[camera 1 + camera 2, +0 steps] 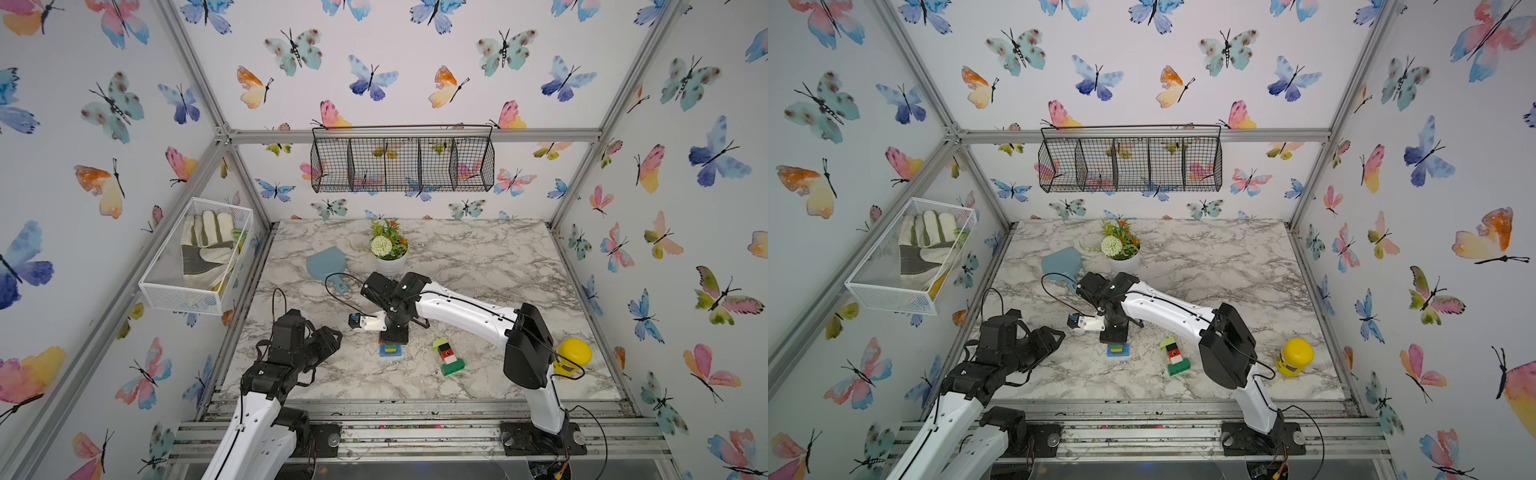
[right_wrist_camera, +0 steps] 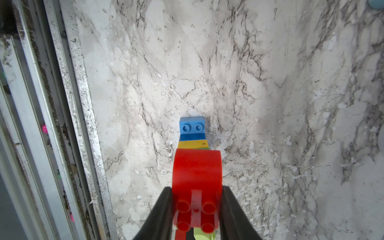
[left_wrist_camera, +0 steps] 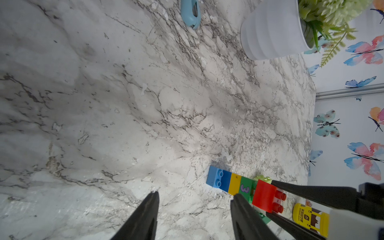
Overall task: Assemble the number 1 with lego
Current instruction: Assemble the lego brick with the lego brick.
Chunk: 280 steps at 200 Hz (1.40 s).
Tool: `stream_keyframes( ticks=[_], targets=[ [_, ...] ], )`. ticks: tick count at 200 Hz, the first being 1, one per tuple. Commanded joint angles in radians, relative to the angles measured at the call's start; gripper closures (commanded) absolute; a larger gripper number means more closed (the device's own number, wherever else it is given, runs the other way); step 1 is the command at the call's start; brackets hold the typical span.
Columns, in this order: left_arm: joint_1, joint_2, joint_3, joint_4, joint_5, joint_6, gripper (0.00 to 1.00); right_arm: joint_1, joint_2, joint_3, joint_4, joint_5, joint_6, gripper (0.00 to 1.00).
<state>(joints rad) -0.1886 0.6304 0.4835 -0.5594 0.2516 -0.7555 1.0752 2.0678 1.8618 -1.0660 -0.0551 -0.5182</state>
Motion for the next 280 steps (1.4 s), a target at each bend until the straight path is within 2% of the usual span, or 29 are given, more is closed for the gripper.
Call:
stream_keyframes(
  ticks=[1, 134, 201, 238, 255, 280],
  targets=[
    [0.007, -0.002, 0.012, -0.019, 0.003, 0.018, 0.4, 0.006, 0.024, 0.013, -0.022, 0.017, -0.015, 0.76],
    [0.007, -0.002, 0.017, -0.027, 0.0, 0.03, 0.4, 0.006, 0.078, -0.013, -0.035, -0.026, -0.036, 0.76],
    [0.01, 0.006, 0.021, -0.03, 0.0, 0.038, 0.39, 0.005, 0.118, -0.031, -0.047, -0.123, -0.029, 0.76],
    [0.01, 0.011, 0.023, -0.028, 0.002, 0.041, 0.39, 0.001, 0.13, -0.054, -0.045, -0.112, -0.02, 0.76],
    [0.01, 0.011, 0.024, -0.028, 0.002, 0.04, 0.39, 0.0, 0.131, -0.054, -0.03, -0.084, -0.007, 0.7],
    [0.011, 0.013, 0.028, -0.027, 0.002, 0.04, 0.39, -0.001, 0.117, -0.006, -0.013, -0.058, 0.017, 0.49]
  ],
)
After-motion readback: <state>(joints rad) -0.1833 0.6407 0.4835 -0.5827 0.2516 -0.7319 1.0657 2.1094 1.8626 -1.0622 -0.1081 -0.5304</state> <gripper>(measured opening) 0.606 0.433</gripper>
